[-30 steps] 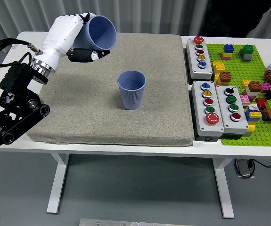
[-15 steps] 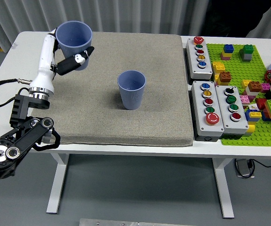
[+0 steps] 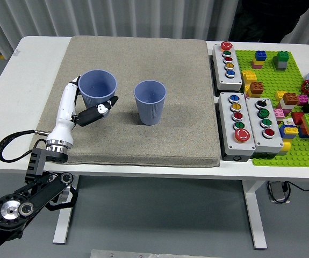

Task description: Pick cup pour cup place

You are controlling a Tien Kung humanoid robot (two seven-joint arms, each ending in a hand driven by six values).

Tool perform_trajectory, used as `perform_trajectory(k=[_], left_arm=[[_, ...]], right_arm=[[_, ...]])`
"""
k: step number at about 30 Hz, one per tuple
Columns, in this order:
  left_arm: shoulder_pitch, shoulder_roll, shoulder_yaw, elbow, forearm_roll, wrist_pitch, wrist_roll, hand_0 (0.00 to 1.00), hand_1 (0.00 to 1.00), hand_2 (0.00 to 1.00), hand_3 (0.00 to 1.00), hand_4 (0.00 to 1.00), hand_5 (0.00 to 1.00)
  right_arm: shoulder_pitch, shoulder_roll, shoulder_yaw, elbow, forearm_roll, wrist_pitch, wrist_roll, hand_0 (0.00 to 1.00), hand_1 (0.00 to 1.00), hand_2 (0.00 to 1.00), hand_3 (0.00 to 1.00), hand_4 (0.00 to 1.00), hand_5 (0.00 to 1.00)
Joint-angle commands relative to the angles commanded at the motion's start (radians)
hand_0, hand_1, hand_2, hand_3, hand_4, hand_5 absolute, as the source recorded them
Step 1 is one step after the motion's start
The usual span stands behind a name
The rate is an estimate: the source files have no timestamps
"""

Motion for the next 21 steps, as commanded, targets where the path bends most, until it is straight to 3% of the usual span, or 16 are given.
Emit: perform_trajectory(k=[7,18,21], left_arm=[[0.006,-0.021,0.019,0.023,-0.020,0.000,-0.024,0.510,0.511,0.529,0.535,0.764,0.246],[0.007,-0.077,0.069,0.061,-0.233,0.000,-0.131,0.539,0.538,0.542,0.537,0.772,0.244],[0.005,-0.083,0.076,0.063,-0.246,0.000,-0.139,0.544,0.544,0.548,0.536,0.781,0.256]], right_arm=[[0.005,0.001,-0.005,0.000,0.010,-0.001,0.001,0.685,0.634,0.586,0.565,0.002,0.110],[0.011,0.002,-0.009,-0.001,0.015,-0.001,0.002,0.685,0.633,0.586,0.565,0.002,0.108],[0.014,0.002,-0.009,-0.001,0.015,-0.001,0.001,0.685,0.634,0.586,0.565,0.002,0.108]])
